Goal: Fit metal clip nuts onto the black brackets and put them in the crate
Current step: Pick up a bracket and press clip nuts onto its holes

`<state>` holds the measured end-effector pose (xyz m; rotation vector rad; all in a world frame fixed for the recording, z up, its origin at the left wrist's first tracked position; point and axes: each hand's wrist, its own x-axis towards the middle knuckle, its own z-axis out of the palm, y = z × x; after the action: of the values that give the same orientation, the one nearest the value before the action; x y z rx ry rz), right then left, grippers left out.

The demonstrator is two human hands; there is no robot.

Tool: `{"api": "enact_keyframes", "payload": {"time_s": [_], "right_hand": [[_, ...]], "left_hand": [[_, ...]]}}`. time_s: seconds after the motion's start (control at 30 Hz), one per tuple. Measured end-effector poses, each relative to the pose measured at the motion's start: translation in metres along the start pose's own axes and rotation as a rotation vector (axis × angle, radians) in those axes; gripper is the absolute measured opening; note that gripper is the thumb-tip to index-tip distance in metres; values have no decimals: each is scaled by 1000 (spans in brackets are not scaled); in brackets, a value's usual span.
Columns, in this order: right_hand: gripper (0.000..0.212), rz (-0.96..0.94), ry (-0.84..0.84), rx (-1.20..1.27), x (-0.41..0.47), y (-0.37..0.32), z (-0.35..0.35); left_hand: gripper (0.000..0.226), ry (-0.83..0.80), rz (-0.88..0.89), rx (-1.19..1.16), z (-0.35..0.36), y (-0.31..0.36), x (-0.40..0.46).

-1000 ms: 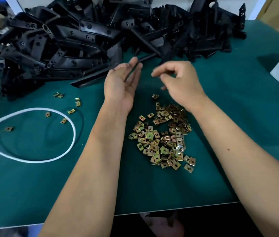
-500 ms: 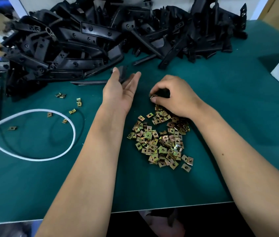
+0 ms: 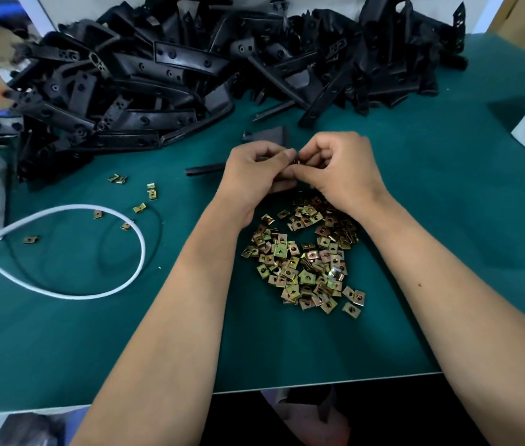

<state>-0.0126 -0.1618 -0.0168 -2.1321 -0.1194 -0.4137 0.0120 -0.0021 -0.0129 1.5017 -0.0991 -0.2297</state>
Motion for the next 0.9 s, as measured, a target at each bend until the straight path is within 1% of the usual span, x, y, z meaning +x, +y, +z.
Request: {"api": "enact_keyframes", "payload": {"time_s": [0.17,0.23,0.33,0.4,0.5,0.63,0.73,0.8,0.9], "right_hand": [[25,-58,-71,46,-1,-1,-3],[23,-62,-123,48,-1,-1,-2],[20,-45,-193,38,0,1,-3],[17,-37,-207,68,1,3,-4],[13,-17,-184,144,0,3,-2],[13,-11,-132,143,0,3,2],[10,4,-124,172,1,4,2],[7,24,-107,205,0,4,4],[5,62,19,244,2,4,2]], "left_hand": [[3,-91,-84,-76,-10,8,-3],[3,-84,-93,-33,-12,8,-4],[6,-48,-53,66,-12,5,-5],[7,-41,-36,53,-13,5,-5],[10,-29,-29,-1,-14,4,-4],[10,10,-16,0,-11,1,-4],[11,31,7,10,-9,-1,-3],[8,72,54,70,-7,-3,-2],[9,209,126,274,-8,-7,0]]}}
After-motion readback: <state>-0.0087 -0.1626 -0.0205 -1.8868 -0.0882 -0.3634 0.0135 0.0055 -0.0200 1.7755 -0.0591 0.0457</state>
